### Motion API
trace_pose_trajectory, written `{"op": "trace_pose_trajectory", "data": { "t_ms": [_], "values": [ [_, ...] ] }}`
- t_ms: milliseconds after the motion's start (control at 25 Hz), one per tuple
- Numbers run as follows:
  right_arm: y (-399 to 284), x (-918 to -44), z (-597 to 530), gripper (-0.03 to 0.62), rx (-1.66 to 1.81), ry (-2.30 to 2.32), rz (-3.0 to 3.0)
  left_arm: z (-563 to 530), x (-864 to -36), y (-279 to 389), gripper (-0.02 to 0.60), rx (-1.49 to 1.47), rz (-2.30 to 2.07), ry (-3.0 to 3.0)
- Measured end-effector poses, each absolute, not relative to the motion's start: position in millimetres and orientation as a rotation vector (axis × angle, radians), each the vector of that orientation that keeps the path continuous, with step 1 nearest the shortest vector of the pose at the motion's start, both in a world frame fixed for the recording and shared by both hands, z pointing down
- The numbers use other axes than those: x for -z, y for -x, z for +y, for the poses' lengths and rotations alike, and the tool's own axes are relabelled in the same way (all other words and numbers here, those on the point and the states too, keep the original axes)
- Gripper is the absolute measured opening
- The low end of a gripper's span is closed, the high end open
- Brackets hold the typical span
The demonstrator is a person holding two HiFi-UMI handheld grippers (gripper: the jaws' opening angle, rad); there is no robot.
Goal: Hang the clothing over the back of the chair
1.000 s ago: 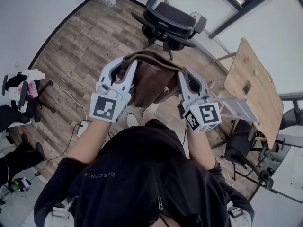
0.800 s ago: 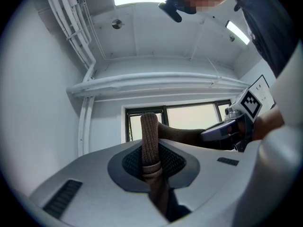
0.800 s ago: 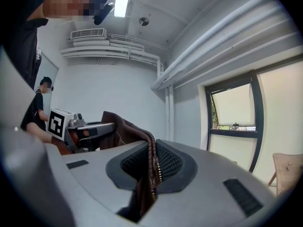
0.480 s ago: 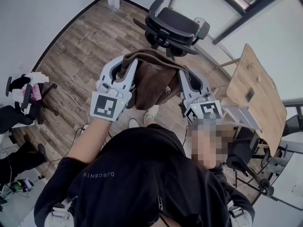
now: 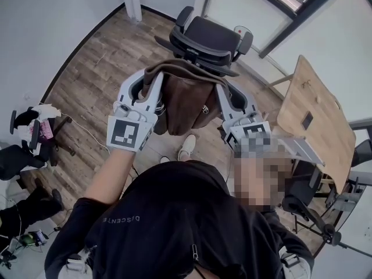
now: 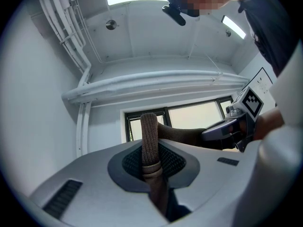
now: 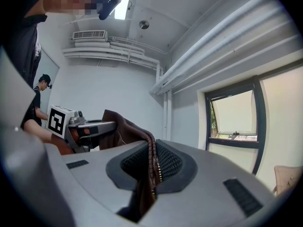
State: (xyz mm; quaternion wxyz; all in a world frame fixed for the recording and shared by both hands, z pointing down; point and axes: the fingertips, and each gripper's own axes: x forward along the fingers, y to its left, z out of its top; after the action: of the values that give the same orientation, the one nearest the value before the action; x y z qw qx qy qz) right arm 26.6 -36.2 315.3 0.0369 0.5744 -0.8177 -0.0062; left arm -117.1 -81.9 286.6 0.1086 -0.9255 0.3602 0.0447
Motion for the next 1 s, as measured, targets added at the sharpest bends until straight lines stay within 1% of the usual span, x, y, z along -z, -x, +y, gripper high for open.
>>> {"op": "trace_pose_trajectory", "data": {
  "t_ms": [1000],
  "values": [
    [-96.7,-269.5,-120.4,0.044,0.046,-1.771,-2.546,-170.3,-236.5,44.7,0.054,-0.168,1.025,2.686]
  ]
}}
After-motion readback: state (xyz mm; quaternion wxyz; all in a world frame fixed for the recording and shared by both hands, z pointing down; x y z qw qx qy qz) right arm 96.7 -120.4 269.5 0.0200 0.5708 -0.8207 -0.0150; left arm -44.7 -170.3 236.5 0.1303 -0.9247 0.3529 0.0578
